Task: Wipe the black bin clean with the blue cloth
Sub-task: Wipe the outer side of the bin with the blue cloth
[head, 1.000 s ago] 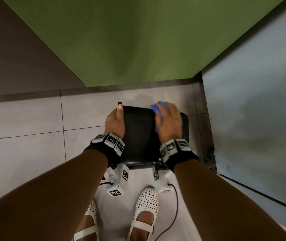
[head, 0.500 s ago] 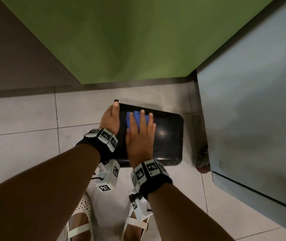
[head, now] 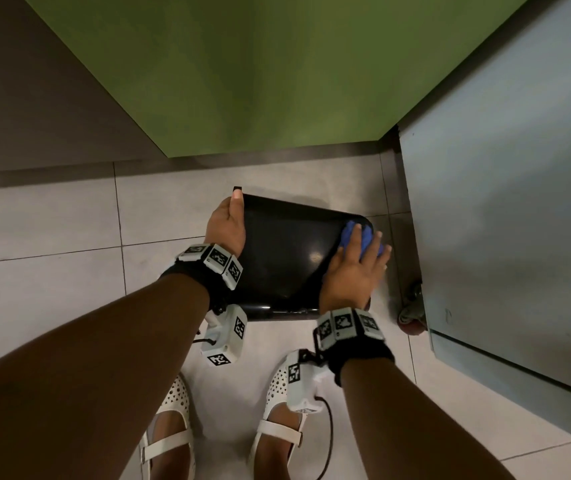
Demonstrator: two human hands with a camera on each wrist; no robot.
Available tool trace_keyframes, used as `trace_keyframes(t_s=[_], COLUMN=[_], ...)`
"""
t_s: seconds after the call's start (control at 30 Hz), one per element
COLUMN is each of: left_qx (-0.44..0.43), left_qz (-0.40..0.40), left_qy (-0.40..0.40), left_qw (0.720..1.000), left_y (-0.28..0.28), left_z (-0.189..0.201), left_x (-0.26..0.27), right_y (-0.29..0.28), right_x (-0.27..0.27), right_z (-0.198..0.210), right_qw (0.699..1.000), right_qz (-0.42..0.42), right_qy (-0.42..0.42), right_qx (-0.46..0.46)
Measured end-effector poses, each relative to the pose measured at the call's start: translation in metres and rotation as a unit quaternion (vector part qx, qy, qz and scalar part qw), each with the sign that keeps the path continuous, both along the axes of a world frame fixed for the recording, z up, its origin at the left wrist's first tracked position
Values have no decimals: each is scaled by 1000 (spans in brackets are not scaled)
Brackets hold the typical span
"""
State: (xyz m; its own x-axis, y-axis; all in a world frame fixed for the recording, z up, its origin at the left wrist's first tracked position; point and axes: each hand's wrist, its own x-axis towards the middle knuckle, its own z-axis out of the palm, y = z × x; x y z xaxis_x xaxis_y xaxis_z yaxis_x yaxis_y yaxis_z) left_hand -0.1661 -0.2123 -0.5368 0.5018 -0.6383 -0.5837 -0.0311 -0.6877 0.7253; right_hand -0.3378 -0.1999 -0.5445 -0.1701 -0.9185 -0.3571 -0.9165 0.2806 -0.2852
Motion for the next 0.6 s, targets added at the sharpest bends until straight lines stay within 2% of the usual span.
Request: trace_keyframes(t_s=[0.1,0.2,0.27,0.37,0.5,0.6], left_qx=[5,9,6,6,9,6], left_qz=[-4,9,16,5,3,12], left_qy=[-11,-17,-9,-35,-17,-9], left_qw=[1000,1000,1000,999,1000,1000], left_y=[-1,-1,1,2,5,6], left_z=[1,1,3,3,2,1], left_x=[-1,-1,-2,-1,-3,-3], right_y=[14,27,28,24,17,16], right_x=[41,75,77,44,-22,-28], right_z=[6,12,11,5,-4,-5], right_qw=[994,970,960,973,997,999], right_qz=[111,238,269,207,65,-24], right_qy=[-21,-37,-68,-97,-28,-24], right_qx=[-5,18,22,-35,3,5])
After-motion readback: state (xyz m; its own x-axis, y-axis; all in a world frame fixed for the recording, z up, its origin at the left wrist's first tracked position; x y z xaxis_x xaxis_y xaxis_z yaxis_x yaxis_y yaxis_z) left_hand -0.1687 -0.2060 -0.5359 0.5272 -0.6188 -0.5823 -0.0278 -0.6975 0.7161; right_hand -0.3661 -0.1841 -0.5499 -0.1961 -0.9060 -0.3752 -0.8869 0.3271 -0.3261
